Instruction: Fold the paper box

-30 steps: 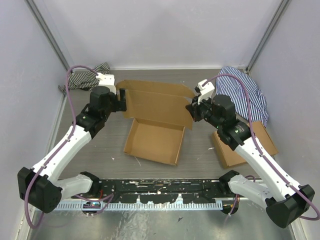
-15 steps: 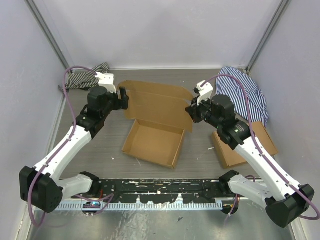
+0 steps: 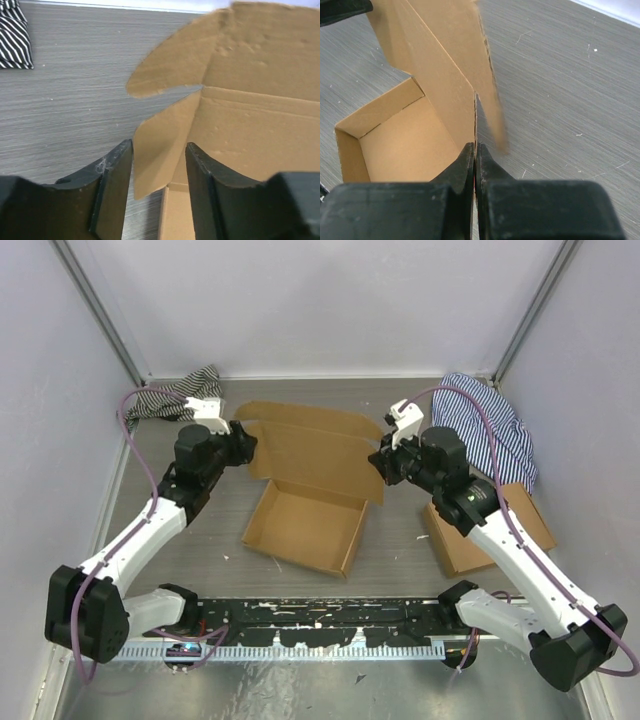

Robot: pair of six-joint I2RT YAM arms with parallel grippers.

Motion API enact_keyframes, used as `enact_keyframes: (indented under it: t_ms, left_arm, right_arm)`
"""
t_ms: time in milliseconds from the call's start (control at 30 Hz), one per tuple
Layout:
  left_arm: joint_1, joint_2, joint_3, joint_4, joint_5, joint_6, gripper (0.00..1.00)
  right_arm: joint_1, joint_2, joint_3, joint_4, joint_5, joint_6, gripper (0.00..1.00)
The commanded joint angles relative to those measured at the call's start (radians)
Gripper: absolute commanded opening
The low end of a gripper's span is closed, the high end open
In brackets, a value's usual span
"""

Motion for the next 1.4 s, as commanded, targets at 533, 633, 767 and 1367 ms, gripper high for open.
enact_keyframes:
  t_ms: [533,633,767,1367]
  left_arm:
    - [-0.001,-0.138,-0.034,-0.026,0.095,-0.058,0.00]
    - [-0.001,-0.113,-0.013,-0.067,0.085,-0.057,0.00]
    - [-0.004,-0.111,0.009,-0.136,0.056,-0.078,0.00]
    - [-0.043,-0.318,-0.092,-0.173,-0.080,-0.069,0.53]
  right_arm:
    - [0.028,0.145,0.158,-0.032,0.134,0.069,0.01]
    - [0.027,0.130,0.148,-0.020,0.128,0.062,0.01]
    - [0.027,0.135,0.152,-0.031,0.154,0.054,0.01]
    - [0.029,0.192,0.178,-0.024,0.126,0.068,0.03]
